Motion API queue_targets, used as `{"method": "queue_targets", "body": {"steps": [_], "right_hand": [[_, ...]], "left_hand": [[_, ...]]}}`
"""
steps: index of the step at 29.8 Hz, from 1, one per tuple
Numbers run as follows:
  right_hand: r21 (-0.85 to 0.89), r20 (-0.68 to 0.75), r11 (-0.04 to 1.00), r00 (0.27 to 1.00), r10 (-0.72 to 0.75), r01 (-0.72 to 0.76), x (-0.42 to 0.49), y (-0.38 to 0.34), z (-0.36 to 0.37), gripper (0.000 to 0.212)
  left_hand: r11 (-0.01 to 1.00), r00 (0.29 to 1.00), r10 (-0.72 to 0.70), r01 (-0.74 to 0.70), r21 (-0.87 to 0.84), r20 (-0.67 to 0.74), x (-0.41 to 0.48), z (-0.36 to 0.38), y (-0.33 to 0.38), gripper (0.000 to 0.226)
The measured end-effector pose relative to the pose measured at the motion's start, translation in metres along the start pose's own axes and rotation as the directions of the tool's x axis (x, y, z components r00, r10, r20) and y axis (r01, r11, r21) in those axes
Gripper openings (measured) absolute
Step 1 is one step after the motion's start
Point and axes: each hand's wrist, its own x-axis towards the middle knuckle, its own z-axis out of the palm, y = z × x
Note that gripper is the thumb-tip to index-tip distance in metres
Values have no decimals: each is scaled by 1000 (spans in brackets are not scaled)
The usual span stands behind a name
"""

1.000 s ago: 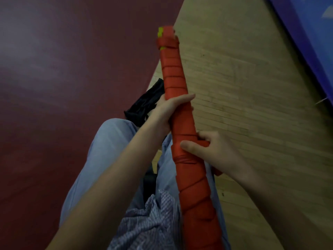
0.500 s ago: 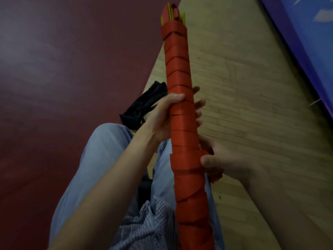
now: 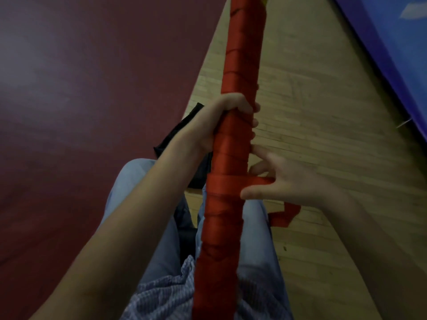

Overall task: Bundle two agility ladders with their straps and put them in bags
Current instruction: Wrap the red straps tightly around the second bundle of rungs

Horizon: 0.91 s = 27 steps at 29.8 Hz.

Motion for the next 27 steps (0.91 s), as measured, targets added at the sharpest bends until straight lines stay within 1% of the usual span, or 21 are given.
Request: {"method": "queue_targets", "body": {"steps": [2, 3, 5, 7, 8, 9, 10, 11, 12, 13, 14, 15, 18, 19, 20, 22, 23, 24, 25, 26, 27], "right_hand": [[42, 80, 999, 997, -17, 14, 0, -3, -4, 59], [57, 101, 998, 994, -29, 23, 1, -3, -6, 56], [49, 120, 997, 991, -63, 57, 3, -2, -8, 53], [71, 118, 995, 989, -85, 77, 2, -2, -6, 48], [99, 105, 991, 990, -97, 87, 2, 0, -4, 47], [123, 73, 988, 992, -107, 98, 1, 3, -2, 47], [146, 27, 983, 993, -112, 107, 0, 6, 1, 47], [169, -25, 979, 994, -107, 110, 0, 9, 2, 47], [186, -72, 977, 993, -94, 106, 0, 11, 3, 46], [187, -108, 977, 991, -83, 102, 1, 10, 4, 44], [176, -131, 980, 989, -74, 97, 3, 8, 6, 42], [165, -149, 982, 987, -68, 92, 6, 6, 7, 38], [78, -181, 993, 981, -71, 86, 12, 0, 11, 28], [33, -176, 995, 981, -87, 95, 12, 0, 11, 30], [-7, -168, 993, 979, -118, 119, 12, -2, 5, 32], [-59, -93, 987, 983, -156, 151, 8, -4, 0, 36], [-76, -70, 982, 982, -176, 171, 8, -7, -6, 38], [-74, -49, 983, 984, -173, 169, 5, -5, -9, 41], [-52, -47, 984, 983, -176, 173, 5, -6, -13, 44], [-13, -52, 985, 983, -175, 175, 5, -5, -15, 46], [38, -51, 984, 984, -172, 174, 5, -5, -16, 46]], "left_hand": [[975, 964, 73, -15, -224, 254, 2, 1, -6, 54], [948, 935, 108, 6, -319, 339, 3, 4, -9, 61], [902, 878, 148, 69, -427, 455, 4, 13, -11, 67], [889, 862, 161, 84, -449, 480, 3, 16, -11, 70], [905, 876, 145, 70, -420, 459, 1, 16, -11, 70], [940, 912, 115, 29, -341, 394, -2, 15, -9, 67], [976, 956, 84, -23, -215, 280, -4, 15, -6, 60], [997, 991, 70, -67, -36, 114, -7, 16, -3, 50], [986, 994, 86, -74, 151, -73, -8, 18, 0, 45], [955, 965, 136, -69, 287, -223, -10, 21, 2, 46], [931, 924, 201, -78, 356, -324, -8, 24, 3, 51], [914, 892, 263, -107, 392, -369, -7, 26, 3, 55], [844, 824, 400, -160, 512, -402, -4, 28, 1, 63], [835, 818, 413, -164, 526, -400, -6, 27, 1, 61], [835, 832, 407, -172, 522, -376, -6, 28, 8, 57], [883, 881, 337, -173, 436, -332, -12, 23, 11, 47], [911, 915, 291, -177, 373, -278, -14, 21, 16, 44], [952, 953, 229, -176, 252, -199, -16, 17, 13, 45], [980, 981, 178, -170, 99, -72, -17, 14, 12, 50], [985, 983, 167, -162, -66, 78, -18, 13, 10, 58], [961, 959, 192, -139, -241, 210, -17, 12, 7, 67]]}}
